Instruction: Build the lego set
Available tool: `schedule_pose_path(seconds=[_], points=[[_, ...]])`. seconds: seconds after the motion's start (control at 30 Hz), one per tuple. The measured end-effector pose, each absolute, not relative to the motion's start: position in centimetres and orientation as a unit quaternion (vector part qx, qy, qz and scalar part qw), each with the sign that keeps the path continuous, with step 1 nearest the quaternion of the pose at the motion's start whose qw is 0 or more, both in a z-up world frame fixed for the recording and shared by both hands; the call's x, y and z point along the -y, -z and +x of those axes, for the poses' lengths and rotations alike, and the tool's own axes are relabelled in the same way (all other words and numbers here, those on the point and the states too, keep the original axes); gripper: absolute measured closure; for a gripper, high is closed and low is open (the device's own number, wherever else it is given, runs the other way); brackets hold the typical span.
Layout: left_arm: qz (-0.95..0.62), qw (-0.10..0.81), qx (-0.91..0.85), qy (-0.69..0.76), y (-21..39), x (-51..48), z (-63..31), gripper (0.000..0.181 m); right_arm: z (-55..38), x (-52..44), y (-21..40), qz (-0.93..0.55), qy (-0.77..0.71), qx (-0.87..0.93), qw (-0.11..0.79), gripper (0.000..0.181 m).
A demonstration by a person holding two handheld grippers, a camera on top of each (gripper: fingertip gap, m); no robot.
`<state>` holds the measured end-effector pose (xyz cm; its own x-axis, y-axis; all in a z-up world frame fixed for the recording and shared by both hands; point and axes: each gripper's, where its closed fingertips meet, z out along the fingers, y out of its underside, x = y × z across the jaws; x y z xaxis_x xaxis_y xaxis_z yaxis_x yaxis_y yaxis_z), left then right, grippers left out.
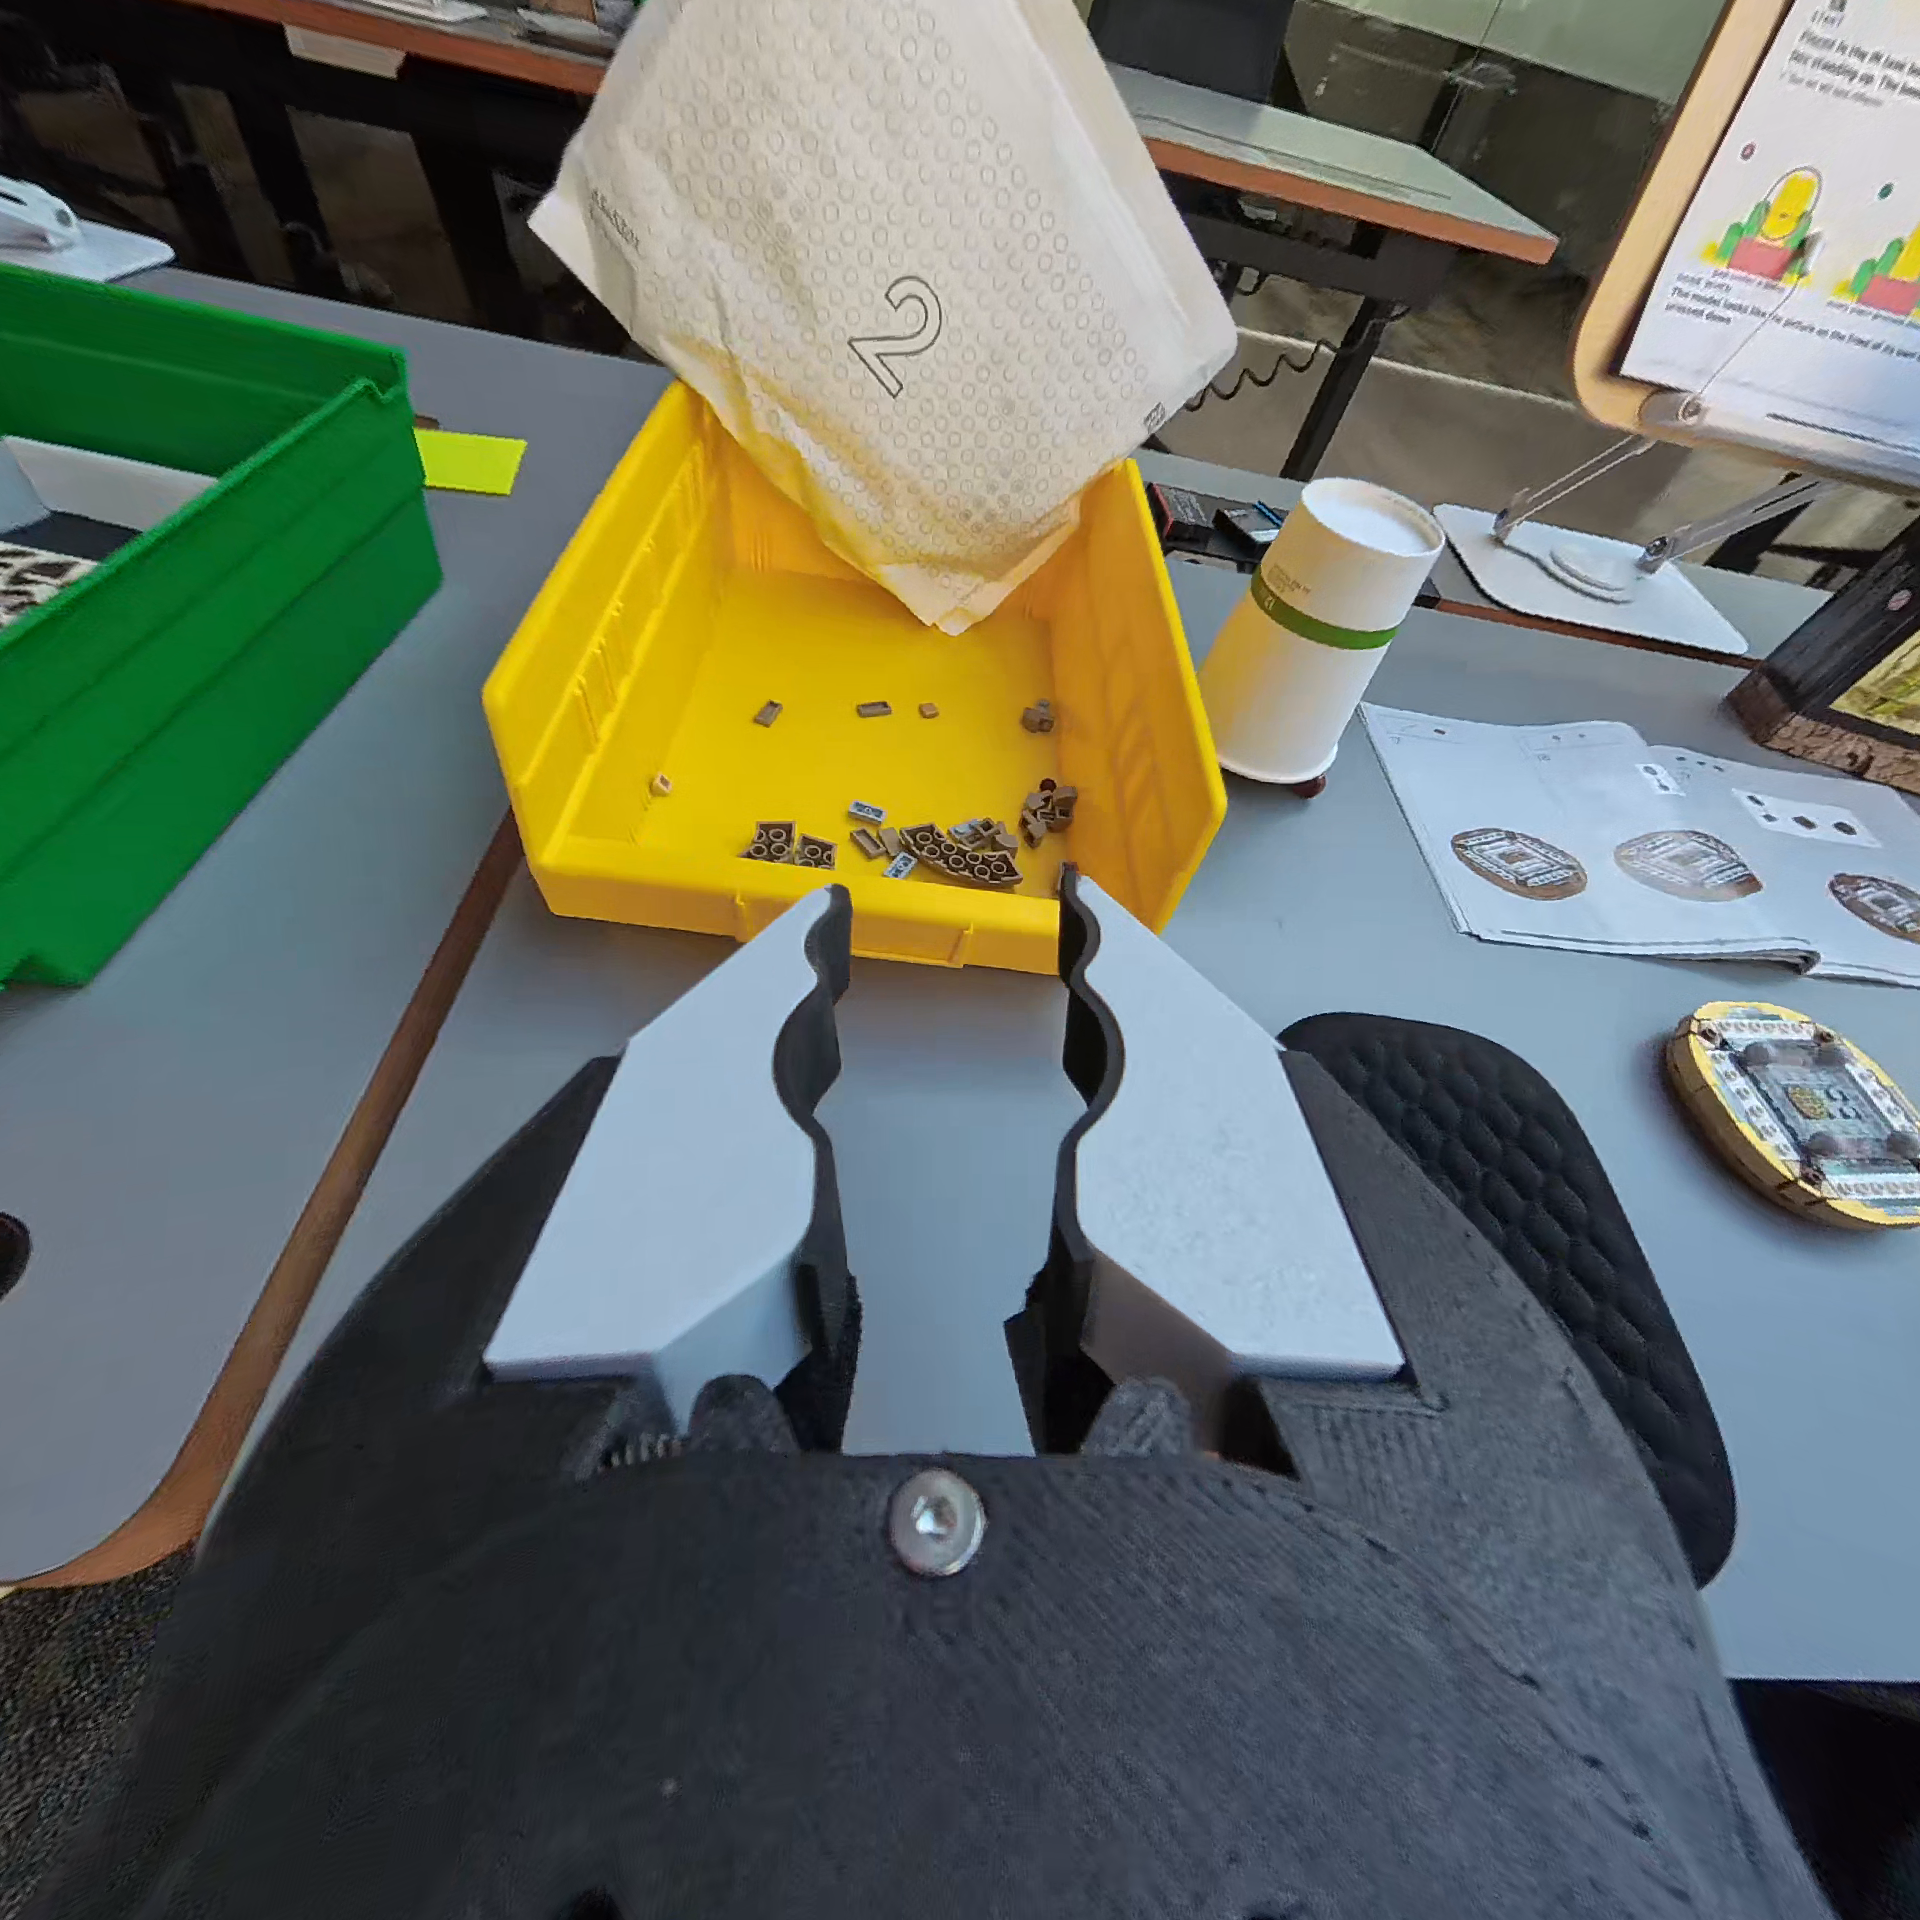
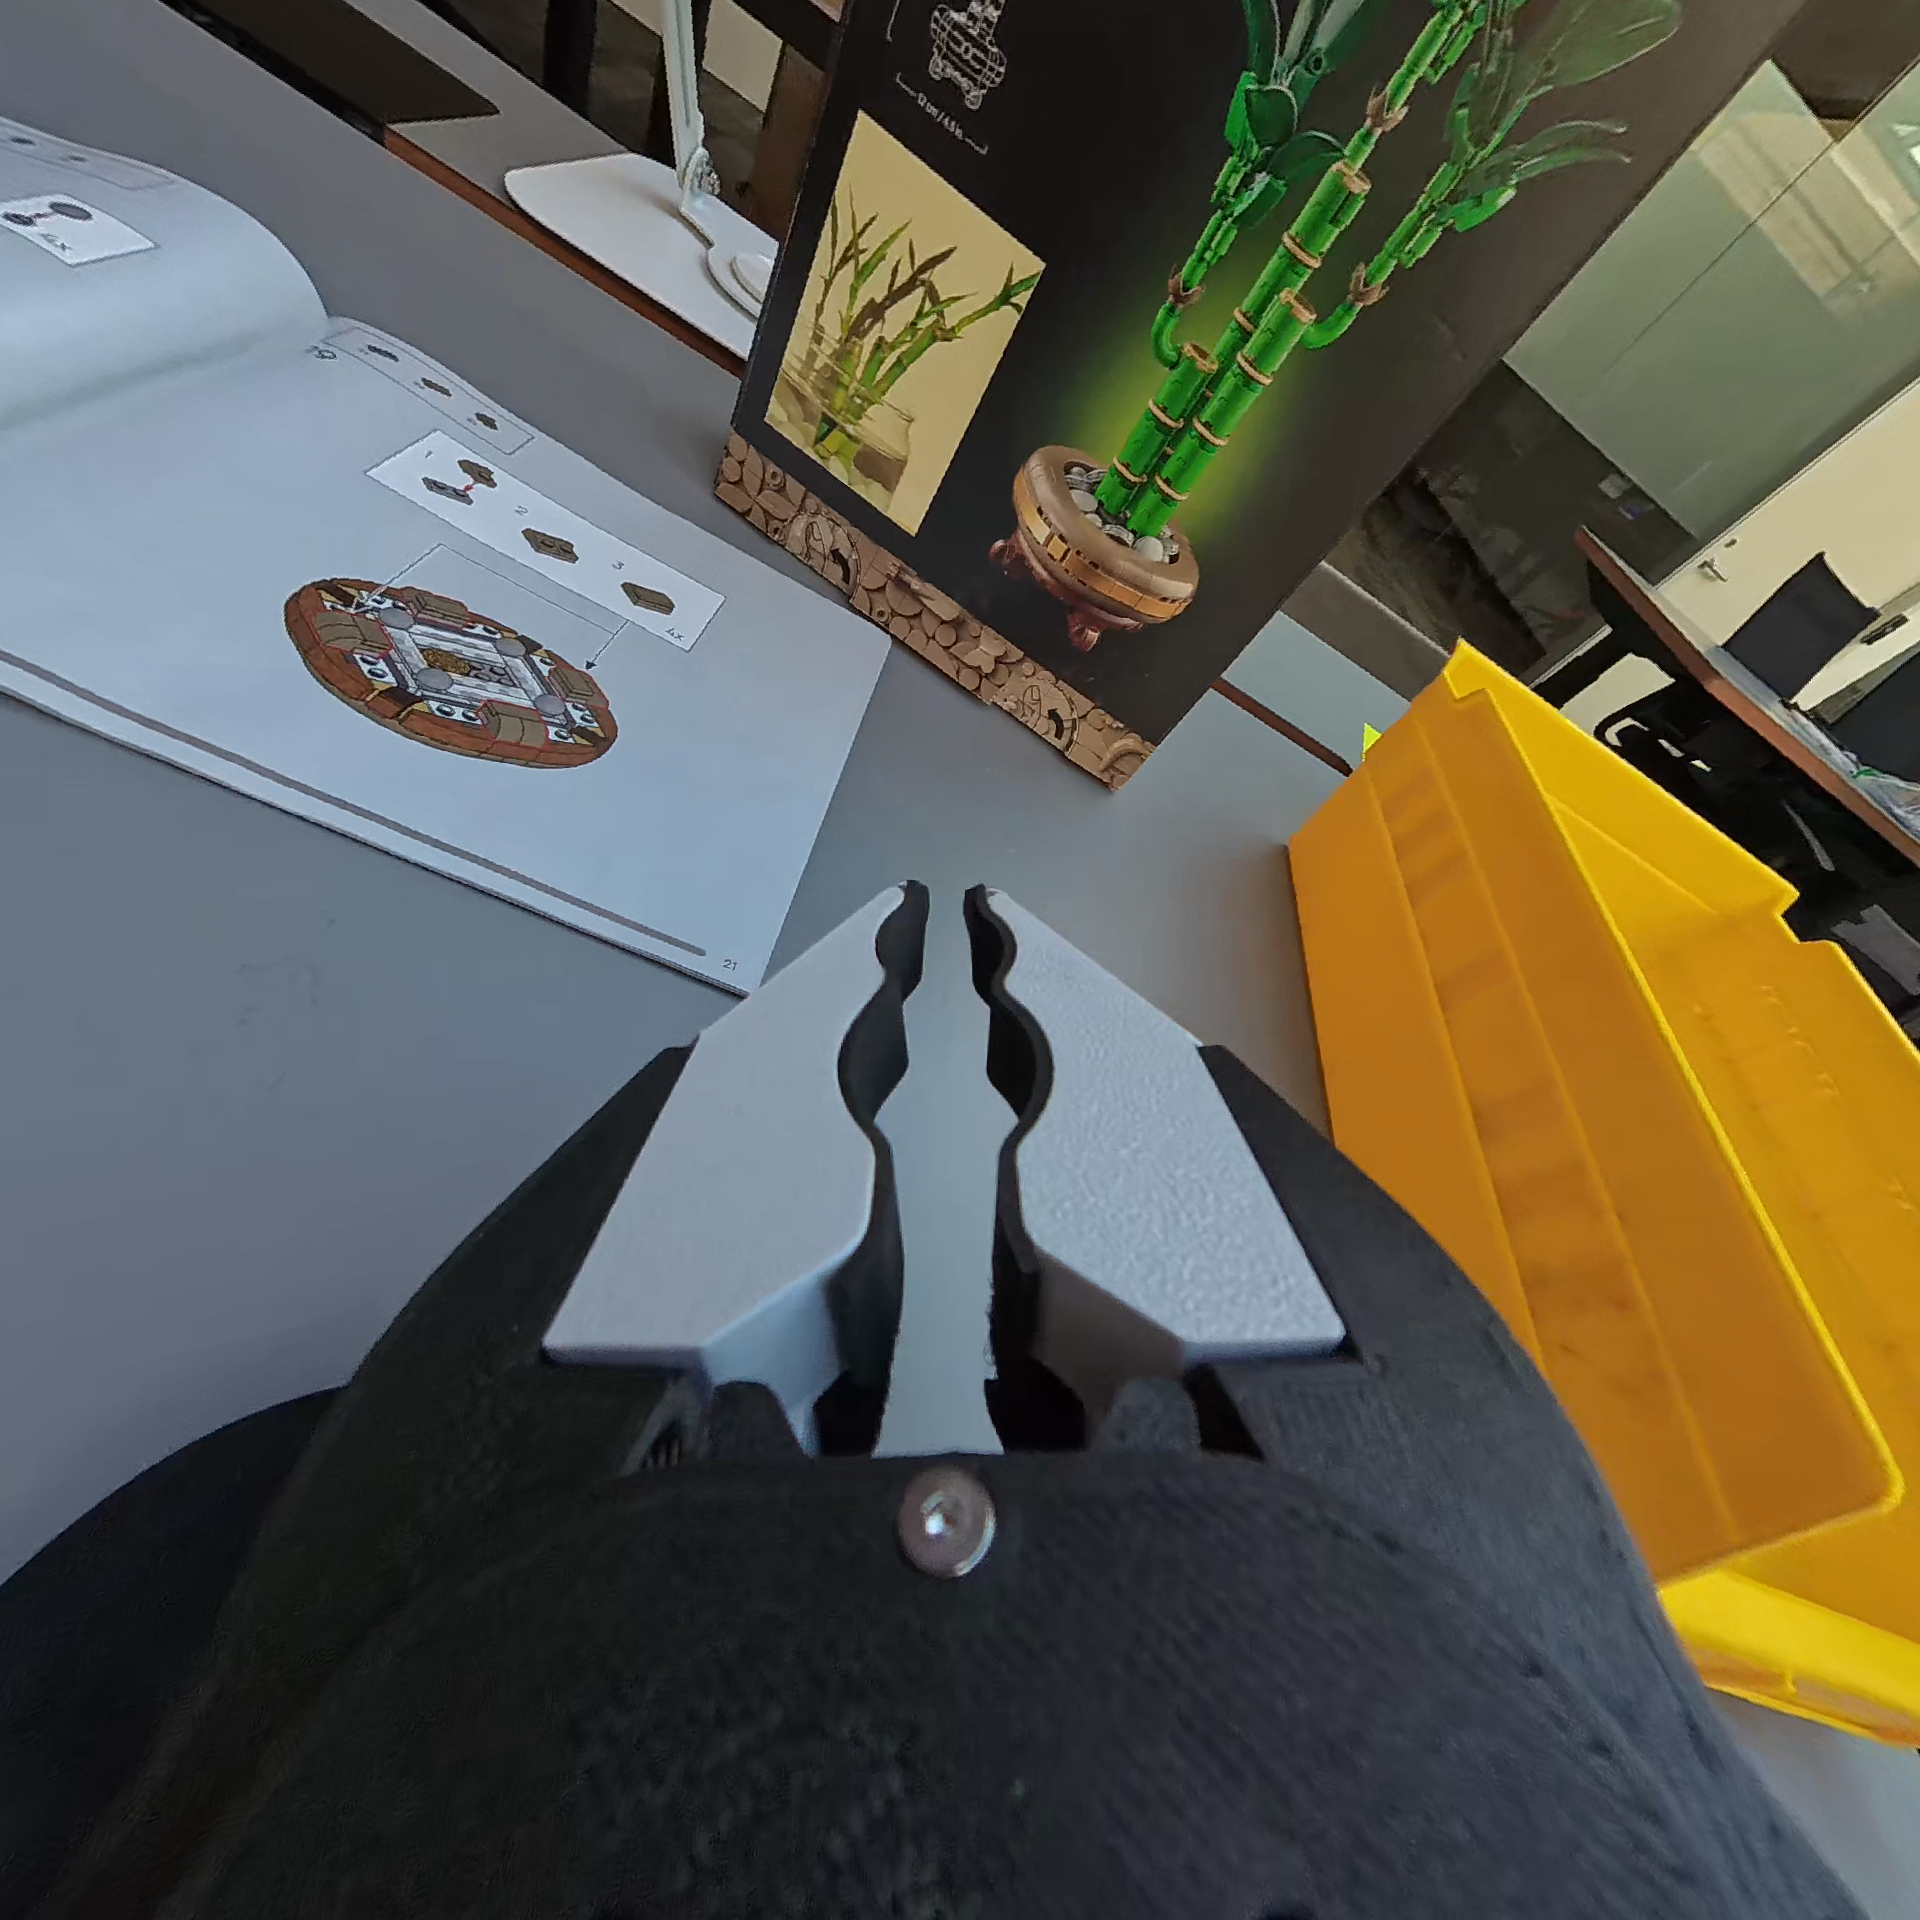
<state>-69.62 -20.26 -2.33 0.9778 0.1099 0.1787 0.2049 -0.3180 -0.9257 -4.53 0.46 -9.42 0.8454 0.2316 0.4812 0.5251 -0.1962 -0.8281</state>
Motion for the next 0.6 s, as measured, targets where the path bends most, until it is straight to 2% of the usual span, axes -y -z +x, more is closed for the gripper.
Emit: schedule_pose_path(seconds=[0.03,0.27,0.6], points=[[-0.816,0.568,0.097,0.045,3.1,20.0,-69.5,0.142,-4.6,-0.4,9.4,-0.762,0.128,0.250,0.583,0.174],[-0.827,0.555,0.077,0.041,4.9,18.6,-68.5,0.145,-4.5,-0.4,9.2,-0.760,0.127,0.245,0.588,0.174],[-0.809,0.583,0.067,0.025,4.1,16.6,-68.3,0.148,-4.0,-0.4,8.6,-0.756,0.125,0.224,0.602,0.172]])
